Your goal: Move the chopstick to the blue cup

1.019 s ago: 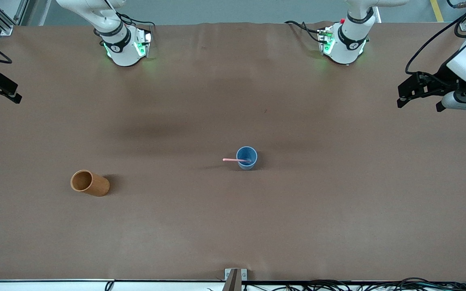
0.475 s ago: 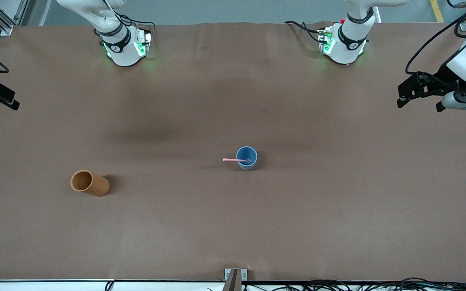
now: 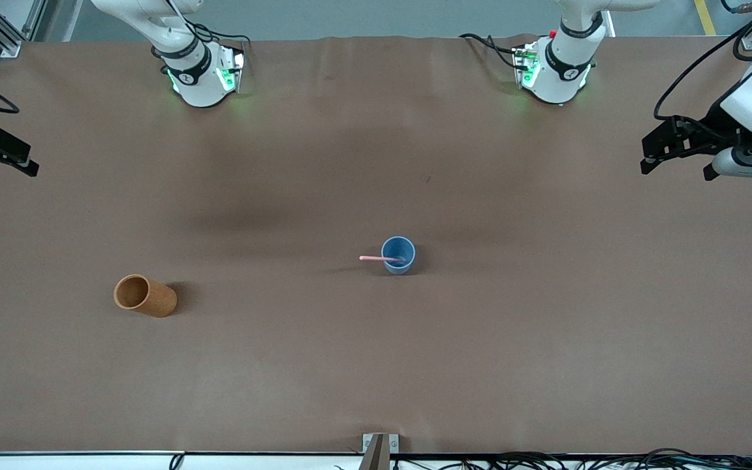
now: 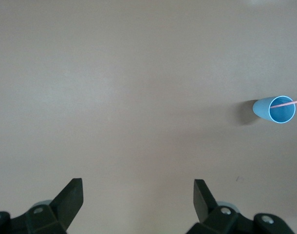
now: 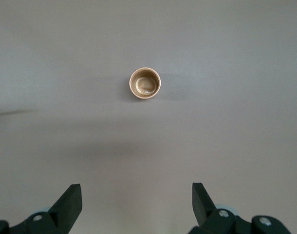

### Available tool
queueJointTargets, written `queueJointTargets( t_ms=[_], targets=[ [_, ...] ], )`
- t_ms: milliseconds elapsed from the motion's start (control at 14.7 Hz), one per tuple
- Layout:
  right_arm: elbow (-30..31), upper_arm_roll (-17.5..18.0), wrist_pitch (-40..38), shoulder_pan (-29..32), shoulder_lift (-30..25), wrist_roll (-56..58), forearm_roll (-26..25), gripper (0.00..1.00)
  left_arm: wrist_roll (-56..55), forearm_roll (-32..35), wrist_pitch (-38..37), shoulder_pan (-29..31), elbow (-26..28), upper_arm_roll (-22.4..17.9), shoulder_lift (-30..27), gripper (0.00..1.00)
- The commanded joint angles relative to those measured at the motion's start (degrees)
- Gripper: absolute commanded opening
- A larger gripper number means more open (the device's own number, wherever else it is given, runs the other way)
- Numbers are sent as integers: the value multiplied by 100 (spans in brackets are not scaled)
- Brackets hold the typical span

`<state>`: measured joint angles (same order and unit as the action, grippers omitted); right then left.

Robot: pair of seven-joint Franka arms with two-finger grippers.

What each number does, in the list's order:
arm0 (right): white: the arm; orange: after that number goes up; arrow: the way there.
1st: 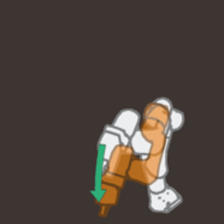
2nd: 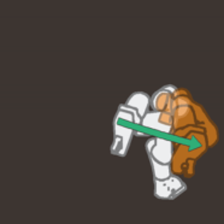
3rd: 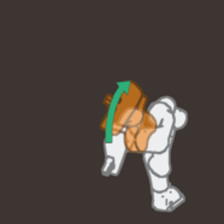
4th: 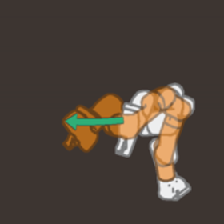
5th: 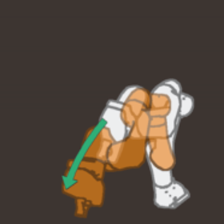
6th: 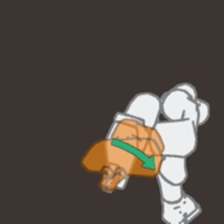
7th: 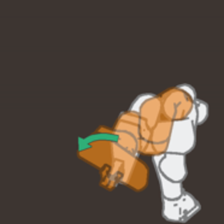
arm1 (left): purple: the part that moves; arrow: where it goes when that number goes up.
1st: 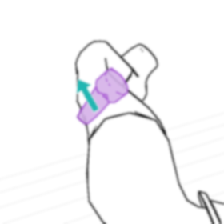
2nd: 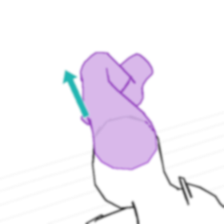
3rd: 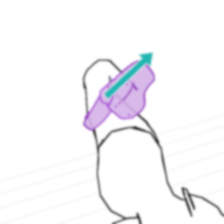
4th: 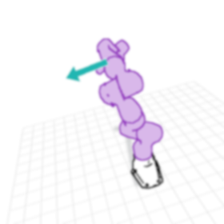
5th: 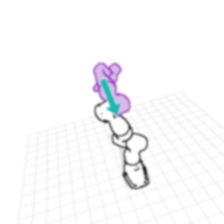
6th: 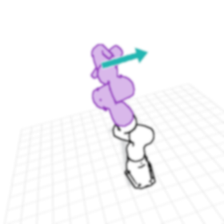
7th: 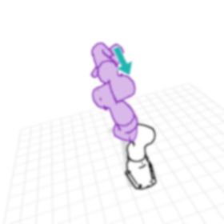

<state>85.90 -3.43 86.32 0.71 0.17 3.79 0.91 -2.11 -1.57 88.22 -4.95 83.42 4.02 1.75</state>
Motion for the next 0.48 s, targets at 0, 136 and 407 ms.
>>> queueJointTargets(
  t_ms=[0, 136, 407],
  targets=[
    [-21, 71, -18, 96, -8, 87, 120, 100, 36, -45, -15, 20, -124, 20, 54, 100],
    [-21, 71, -10, 96, -8, 87, 111, 100, 36, -45, -15, 20, -124, 20, 54, 100],
    [-29, 88, 25, 60, -8, 87, 111, 100, 36, -62, -15, 20, -124, 20, 54, 100]
  ],
)
